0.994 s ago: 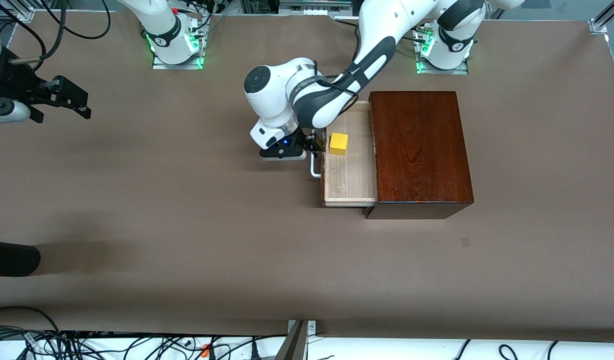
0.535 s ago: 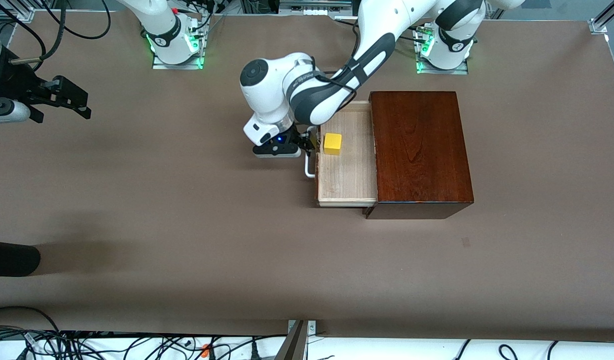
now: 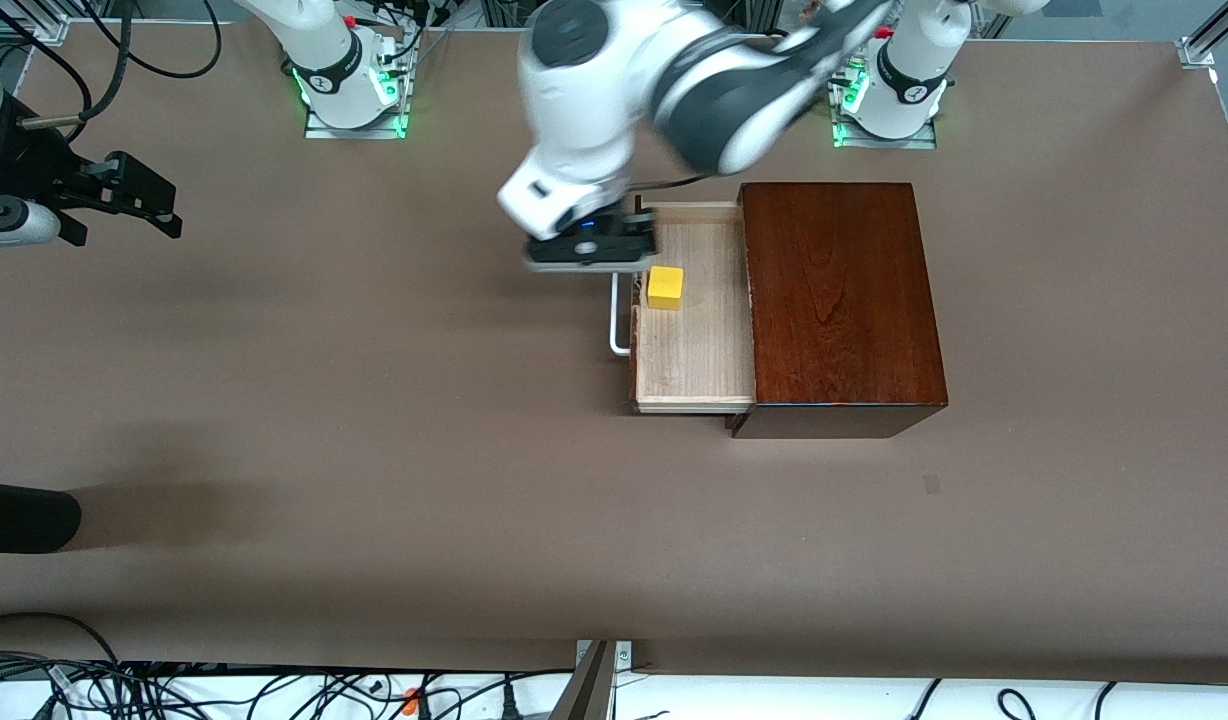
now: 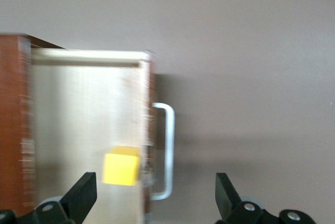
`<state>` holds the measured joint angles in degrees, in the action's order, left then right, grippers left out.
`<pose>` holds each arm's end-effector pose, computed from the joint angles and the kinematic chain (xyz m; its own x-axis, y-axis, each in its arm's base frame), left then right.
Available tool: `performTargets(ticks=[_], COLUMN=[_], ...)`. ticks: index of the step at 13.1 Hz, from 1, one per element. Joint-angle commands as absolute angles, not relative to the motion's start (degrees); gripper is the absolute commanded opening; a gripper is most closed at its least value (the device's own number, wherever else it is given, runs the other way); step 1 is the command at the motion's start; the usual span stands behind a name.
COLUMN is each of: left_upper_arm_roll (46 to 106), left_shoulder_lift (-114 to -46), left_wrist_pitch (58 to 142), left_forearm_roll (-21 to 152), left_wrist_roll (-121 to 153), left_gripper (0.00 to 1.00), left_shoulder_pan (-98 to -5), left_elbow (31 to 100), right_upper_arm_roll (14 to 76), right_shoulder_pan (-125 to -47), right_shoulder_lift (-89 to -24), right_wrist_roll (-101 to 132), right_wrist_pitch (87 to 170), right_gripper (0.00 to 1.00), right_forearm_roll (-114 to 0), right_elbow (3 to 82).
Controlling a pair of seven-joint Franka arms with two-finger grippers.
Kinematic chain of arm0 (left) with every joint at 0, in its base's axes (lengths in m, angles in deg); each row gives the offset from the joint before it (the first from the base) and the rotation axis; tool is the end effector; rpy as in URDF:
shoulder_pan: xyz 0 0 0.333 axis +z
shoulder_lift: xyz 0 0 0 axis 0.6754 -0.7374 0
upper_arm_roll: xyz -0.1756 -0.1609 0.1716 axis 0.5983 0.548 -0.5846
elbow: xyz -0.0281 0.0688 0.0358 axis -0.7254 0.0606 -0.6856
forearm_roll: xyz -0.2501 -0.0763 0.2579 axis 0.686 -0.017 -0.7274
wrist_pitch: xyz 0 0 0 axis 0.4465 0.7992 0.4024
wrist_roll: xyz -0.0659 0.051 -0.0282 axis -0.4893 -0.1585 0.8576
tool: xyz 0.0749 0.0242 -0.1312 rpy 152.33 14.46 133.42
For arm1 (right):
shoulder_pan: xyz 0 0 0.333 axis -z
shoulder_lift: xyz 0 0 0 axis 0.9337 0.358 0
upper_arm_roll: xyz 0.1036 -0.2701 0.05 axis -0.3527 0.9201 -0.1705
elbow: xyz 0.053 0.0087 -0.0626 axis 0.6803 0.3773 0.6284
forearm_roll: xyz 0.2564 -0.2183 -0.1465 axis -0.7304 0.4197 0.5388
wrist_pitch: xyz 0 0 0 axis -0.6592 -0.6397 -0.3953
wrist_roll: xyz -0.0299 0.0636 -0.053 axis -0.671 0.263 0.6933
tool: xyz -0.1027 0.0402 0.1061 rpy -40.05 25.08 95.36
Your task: Open drawer, take yellow block, close drawer
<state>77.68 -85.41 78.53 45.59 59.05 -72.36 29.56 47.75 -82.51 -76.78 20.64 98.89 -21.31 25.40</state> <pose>0.4934 -0.4594 0.4540 0.9990 0.0307 0.0326 0.0301 -0.9994 0.0188 0.5360 0.0555 0.5807 0.9953 0.0961 0.0092 0.0962 -0.9953 -0.0100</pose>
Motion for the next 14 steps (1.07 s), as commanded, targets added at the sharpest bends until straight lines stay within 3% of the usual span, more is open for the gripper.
performTargets(ticks=[1, 6, 11, 12, 14], left_upper_arm_roll=[78.2, 78.2, 77.5, 75.5, 64.8], left_shoulder_lift=[-74.9, -69.9, -68.4, -67.3, -63.6], left_wrist_pitch=[78.8, 73.9, 73.7, 73.8, 74.9], left_forearm_roll=[51.4, 54.9, 55.7, 57.0, 59.6], left_wrist_roll=[49.1, 34.9, 26.8, 23.5, 16.6], left_gripper=[1.00, 1.00, 1.00, 1.00, 1.00], left_shoulder_pan=[-61.0, -44.7, -36.9, -37.2, -43.1], left_elbow=[43.0, 45.3, 46.1, 48.0, 52.5], right_upper_arm_roll=[47.5, 47.5, 47.5, 47.5, 47.5], right_shoulder_pan=[-82.1, -82.1, -82.0, -82.1, -82.0], right_shoulder_lift=[-77.1, -77.1, -77.1, -77.1, -77.1], right_wrist_roll=[20.3, 20.2, 20.1, 20.1, 20.1], right_wrist_pitch=[98.3, 98.3, 98.3, 98.3, 98.3], right_gripper=[1.00, 1.00, 1.00, 1.00, 1.00], right_forearm_roll=[-21.1, -21.1, -21.1, -21.1, -21.1], right_elbow=[25.4, 25.4, 25.4, 25.4, 25.4])
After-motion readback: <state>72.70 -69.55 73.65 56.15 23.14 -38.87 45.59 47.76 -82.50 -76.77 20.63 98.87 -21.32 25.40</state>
